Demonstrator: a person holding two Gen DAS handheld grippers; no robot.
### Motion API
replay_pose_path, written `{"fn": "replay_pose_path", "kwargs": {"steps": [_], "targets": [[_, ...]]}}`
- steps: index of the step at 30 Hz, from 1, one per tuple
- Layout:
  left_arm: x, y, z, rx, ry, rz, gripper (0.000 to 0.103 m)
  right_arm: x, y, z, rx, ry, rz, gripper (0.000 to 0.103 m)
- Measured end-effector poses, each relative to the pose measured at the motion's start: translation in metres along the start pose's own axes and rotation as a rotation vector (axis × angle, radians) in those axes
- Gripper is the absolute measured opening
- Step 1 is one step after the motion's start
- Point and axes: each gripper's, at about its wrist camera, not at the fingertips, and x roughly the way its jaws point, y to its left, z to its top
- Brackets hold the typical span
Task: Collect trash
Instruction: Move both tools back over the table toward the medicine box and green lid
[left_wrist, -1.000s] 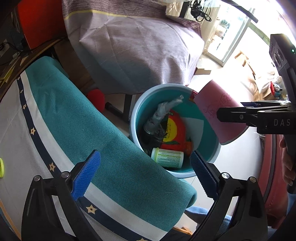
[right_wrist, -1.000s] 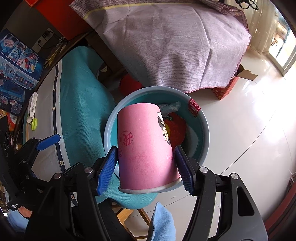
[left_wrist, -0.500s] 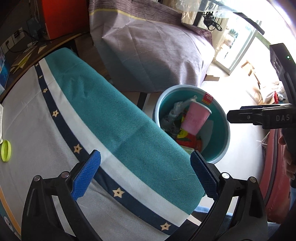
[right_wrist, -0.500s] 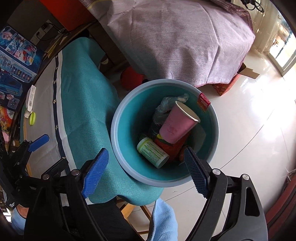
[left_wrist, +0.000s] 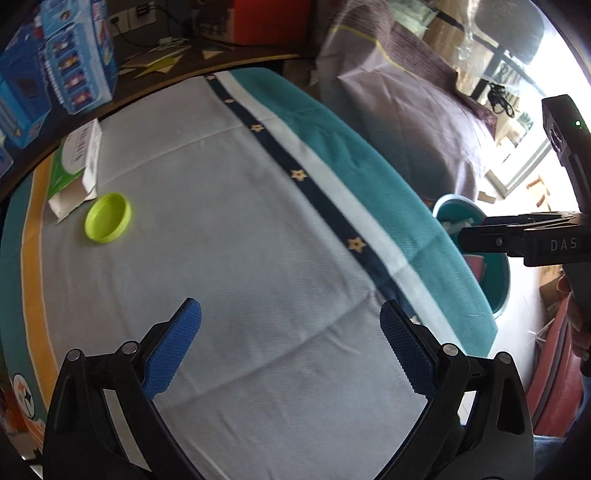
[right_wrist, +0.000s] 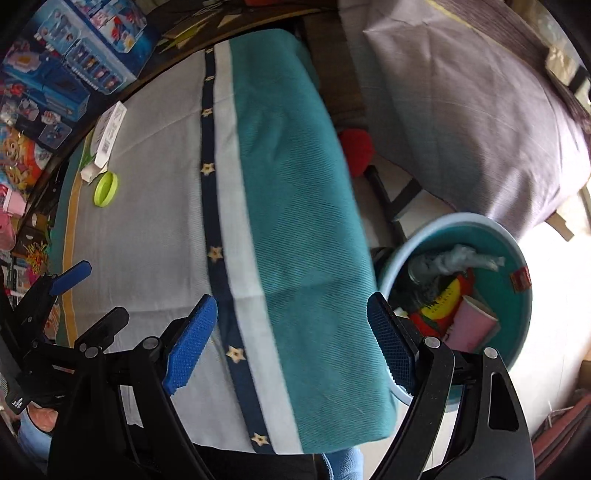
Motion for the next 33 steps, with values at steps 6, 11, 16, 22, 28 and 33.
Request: {"fn": "replay_pose_path", "kwargs": {"steps": [6, 11, 16, 22, 28, 33], "targets": [[-0.015, 0.075, -0.016, -0.11, -0.018, 0.056, 0.097, 0.015, 0.086, 0.029, -0.14, 0.007, 0.01, 0.08], [-0.027, 0.132, -0.029, -0.192, -0.041, 0.091, 0.097, 0.029, 0.148, 0.046, -0.228, 0.02, 0.037, 0.08], [-0.029, 0.183, -0.037, -0.262, -0.047, 0.126, 0.097, 0.049, 0.202, 0.063, -0.294, 0.025, 0.062, 0.08], [-0.022, 0.229, -0.043, -0.336, -0.039, 0.136, 0.097, 0.082, 0.246, 0.088, -0.335, 0.039, 0.053, 0.079], [-0.013, 0.246, -0.04, -0.347, -0.032, 0.14, 0.097, 0.107, 0.273, 0.108, -0.355, 0.057, 0.035, 0.077], [-0.009, 0.258, -0.041, -0.363, -0.029, 0.14, 0.097, 0.123, 0.279, 0.113, -0.36, 0.078, 0.018, 0.065]]}}
